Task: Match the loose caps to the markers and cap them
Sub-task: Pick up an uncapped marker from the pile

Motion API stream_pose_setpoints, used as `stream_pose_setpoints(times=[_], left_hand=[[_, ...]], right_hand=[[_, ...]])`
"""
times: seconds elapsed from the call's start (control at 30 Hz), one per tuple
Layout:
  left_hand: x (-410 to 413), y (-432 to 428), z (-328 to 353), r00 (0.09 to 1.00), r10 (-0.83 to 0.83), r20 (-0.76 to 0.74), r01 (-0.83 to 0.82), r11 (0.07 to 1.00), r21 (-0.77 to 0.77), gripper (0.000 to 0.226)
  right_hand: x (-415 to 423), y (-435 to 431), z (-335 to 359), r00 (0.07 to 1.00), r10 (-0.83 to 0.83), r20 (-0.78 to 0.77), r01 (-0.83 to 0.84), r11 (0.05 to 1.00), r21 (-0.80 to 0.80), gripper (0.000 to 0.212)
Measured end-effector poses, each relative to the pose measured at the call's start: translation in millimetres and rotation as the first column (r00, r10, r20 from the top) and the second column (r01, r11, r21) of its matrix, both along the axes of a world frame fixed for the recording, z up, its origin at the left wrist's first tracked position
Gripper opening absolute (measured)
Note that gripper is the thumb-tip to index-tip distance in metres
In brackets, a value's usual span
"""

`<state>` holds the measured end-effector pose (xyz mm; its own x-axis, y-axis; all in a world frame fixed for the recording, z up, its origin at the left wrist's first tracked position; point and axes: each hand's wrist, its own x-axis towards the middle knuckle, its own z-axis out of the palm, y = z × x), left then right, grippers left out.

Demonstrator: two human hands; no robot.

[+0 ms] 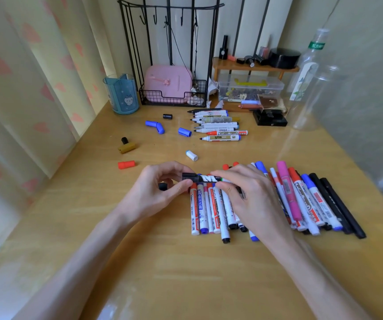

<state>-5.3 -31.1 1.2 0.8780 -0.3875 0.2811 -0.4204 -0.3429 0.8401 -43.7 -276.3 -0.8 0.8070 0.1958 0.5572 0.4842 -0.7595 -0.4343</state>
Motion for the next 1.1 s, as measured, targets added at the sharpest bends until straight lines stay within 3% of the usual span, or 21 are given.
stream_pose_setpoints(times=[0.27,0.4,0.57,0.77,0.83,0.9,1.0,1.1], left_hand=[[1,9,6,0.999,0.045,0.019,-0.045,0.998,-0.033,0.021],[9,16,0,0.99,0.106,0.09,-0.108,0.994,0.017,0.017],[32,39,-25,0.945,0.297,0.135,-0.318,0.931,0.178,0.017],[44,38,-29,0.945,0.256,0.203,-0.299,0.93,0.215,0.019],[57,45,-23,0.919,0.323,0.225,-0.364,0.914,0.177,0.019],[79,62,-17,0.864,0.456,0.211,-0.493,0.852,0.177,0.032],[109,84,-8,0.817,0.546,0.186,-0.572,0.727,0.379,0.061],[132,101,-7,0.854,0.504,0.128,-0.485,0.682,0.548,0.073]], right_hand=[[0,-7,4,0.999,0.002,-0.048,0.001,0.998,0.059,0.025],[1,-7,3,0.999,-0.014,-0.052,0.017,0.999,0.042,0.025],[2,-8,1,0.999,-0.026,-0.046,0.028,0.999,0.033,0.025],[5,-7,-2,0.998,-0.04,-0.048,0.041,0.999,0.028,0.025],[7,-8,-1,0.997,-0.058,-0.051,0.06,0.997,0.046,0.025],[9,-8,-1,0.995,-0.081,-0.051,0.084,0.995,0.06,0.025],[13,-8,-1,0.993,-0.108,-0.057,0.111,0.992,0.058,0.026],[14,-9,-1,0.991,-0.119,-0.054,0.122,0.991,0.059,0.027]])
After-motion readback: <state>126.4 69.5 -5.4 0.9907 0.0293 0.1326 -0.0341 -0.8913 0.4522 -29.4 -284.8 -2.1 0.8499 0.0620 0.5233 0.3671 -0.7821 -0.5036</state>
